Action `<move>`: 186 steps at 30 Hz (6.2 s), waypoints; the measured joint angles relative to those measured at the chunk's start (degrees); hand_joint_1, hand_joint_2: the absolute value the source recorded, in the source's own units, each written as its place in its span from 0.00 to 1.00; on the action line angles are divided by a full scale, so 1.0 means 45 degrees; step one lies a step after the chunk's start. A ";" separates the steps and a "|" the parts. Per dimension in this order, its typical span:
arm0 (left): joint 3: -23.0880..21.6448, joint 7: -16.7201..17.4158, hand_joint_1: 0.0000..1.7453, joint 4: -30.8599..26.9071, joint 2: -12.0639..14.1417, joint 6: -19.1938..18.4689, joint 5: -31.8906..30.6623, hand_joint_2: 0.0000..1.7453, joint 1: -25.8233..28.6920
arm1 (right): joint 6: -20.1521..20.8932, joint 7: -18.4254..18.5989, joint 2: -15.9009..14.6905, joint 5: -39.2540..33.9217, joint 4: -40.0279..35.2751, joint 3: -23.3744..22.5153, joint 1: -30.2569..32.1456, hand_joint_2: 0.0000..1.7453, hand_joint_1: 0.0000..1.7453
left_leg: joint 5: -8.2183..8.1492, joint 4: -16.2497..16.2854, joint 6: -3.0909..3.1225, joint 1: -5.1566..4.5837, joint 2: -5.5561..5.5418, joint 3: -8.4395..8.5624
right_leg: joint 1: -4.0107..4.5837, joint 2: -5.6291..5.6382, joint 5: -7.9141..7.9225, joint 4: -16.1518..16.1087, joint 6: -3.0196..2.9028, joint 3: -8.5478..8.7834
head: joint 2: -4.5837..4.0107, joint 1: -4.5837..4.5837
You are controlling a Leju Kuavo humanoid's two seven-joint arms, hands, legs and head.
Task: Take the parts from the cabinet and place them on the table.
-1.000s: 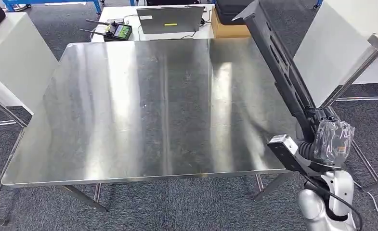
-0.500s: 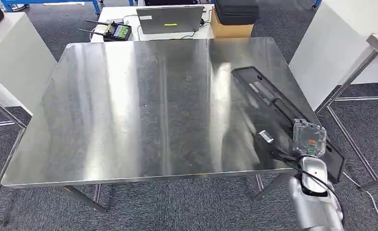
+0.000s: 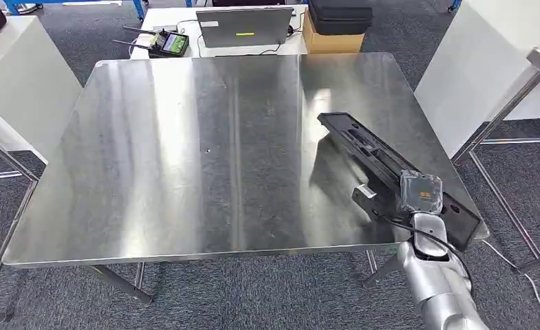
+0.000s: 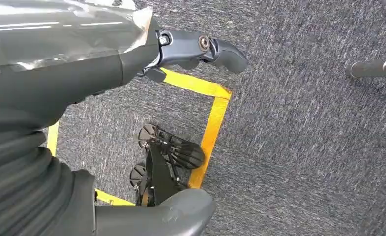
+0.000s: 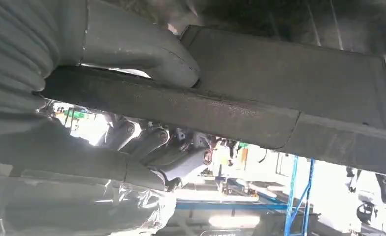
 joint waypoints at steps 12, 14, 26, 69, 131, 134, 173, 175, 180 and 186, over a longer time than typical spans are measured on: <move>0.0112 -0.0874 0.00 -0.0015 0.0019 -0.0151 0.0029 1.00 -0.0054 | -0.0093 0.1361 -0.0155 0.0000 0.3198 0.3285 -0.2281 1.00 1.00 | 0.0004 0.0000 -0.0004 0.0001 0.0045 0.0021 | -0.0001 0.0045 0.0005 0.0002 -0.0003 0.0005 | -0.0005 0.0000; 0.0112 -0.0918 0.00 -0.0015 0.0039 -0.0194 -0.0058 1.00 -0.0075 | -0.0040 0.1564 -0.0141 0.0000 0.3787 0.4179 -0.2731 1.00 1.00 | 0.0005 0.0000 -0.0004 0.0006 0.0045 0.0019 | -0.0001 0.0042 0.0005 0.0003 -0.0003 0.0008 | 0.0000 0.0000; -0.0058 -0.0933 0.00 -0.0019 0.0247 -0.0913 -0.1116 1.00 -0.0179 | 0.0519 0.2045 0.0583 0.0000 0.4362 0.9233 -0.3764 1.00 1.00 | 0.0005 -0.0001 -0.0009 0.0035 0.0059 0.0028 | 0.0008 0.0085 0.0003 0.0009 -0.0005 0.0007 | 0.0000 -0.0005; 0.0320 -0.0180 0.00 -0.0019 0.0291 -0.0719 -0.1238 0.00 -0.0217 | 0.0816 -0.0505 0.1739 0.0000 -0.0728 0.3760 -0.0762 1.00 0.00 | -0.0002 -0.0001 -0.0015 0.0019 0.0053 0.0028 | -0.0003 0.0081 0.0002 0.0005 -0.0004 0.0016 | -0.0005 0.0000; 0.3263 0.0787 0.00 -0.0029 -0.1403 0.2885 0.1010 0.00 -0.0284 | 0.6061 -0.9014 0.3225 -1.9468 -1.0958 0.4522 0.7584 0.00 0.00 | 0.0317 -0.0342 0.0285 0.0053 0.0190 0.0152 | -0.0235 0.0031 -0.1671 0.3289 0.0193 -0.1031 | -0.0004 0.0131; 0.3405 0.0816 0.00 -0.0029 -0.1613 0.3051 0.1098 0.00 -0.0294 | 0.6149 -0.9014 0.3249 -1.9292 -1.0549 0.4517 0.7216 0.00 0.00 | 0.0334 -0.0193 0.0113 0.0114 0.0189 0.0090 | -0.0461 -0.0076 -0.0792 -0.0191 0.0574 0.0918 | 0.0000 0.0136; 0.3575 0.0928 0.00 -0.0160 -0.1875 0.2623 0.1341 0.00 -0.0271 | 0.5765 -0.8655 0.3891 -1.8471 -0.9656 0.3759 0.7460 0.00 0.00 | -0.0822 0.1645 -0.0507 0.0164 0.0127 -0.1216 | -0.0088 -0.0157 -0.0694 -0.0435 -0.0535 0.1305 | 0.0000 0.0170; 0.3570 0.0971 0.00 -0.0165 -0.1851 0.2508 0.1224 0.00 -0.0269 | 0.5746 -0.8631 0.3948 -1.8409 -0.9670 0.3644 0.7551 0.00 0.00 | -0.1639 0.3380 -0.0566 0.0182 0.0121 -0.1519 | -0.0018 -0.0163 -0.0414 -0.0407 -0.0552 0.0942 | 0.0000 0.0175; 0.3409 0.1010 0.00 -0.0238 -0.1734 0.2244 0.0952 0.00 -0.0283 | 0.5557 -0.8543 0.3993 -1.8370 -1.0019 0.3362 0.7906 0.00 0.00 | -0.0409 0.0598 -0.0316 0.0169 0.0055 0.0963 | 0.0023 -0.0130 0.0104 -0.0026 -0.0404 0.0086 | 0.0000 0.0170; 0.3191 0.1069 0.00 -0.0267 -0.1583 0.2054 0.0675 0.00 -0.0265 | 0.5167 -0.8504 0.4065 -1.8331 -1.0506 0.3113 0.8402 0.00 0.00 | -0.0140 -0.0551 0.0149 0.0034 0.0158 0.1057 | 0.0008 -0.0119 0.0307 0.0135 0.0019 -0.0263 | -0.0005 0.0170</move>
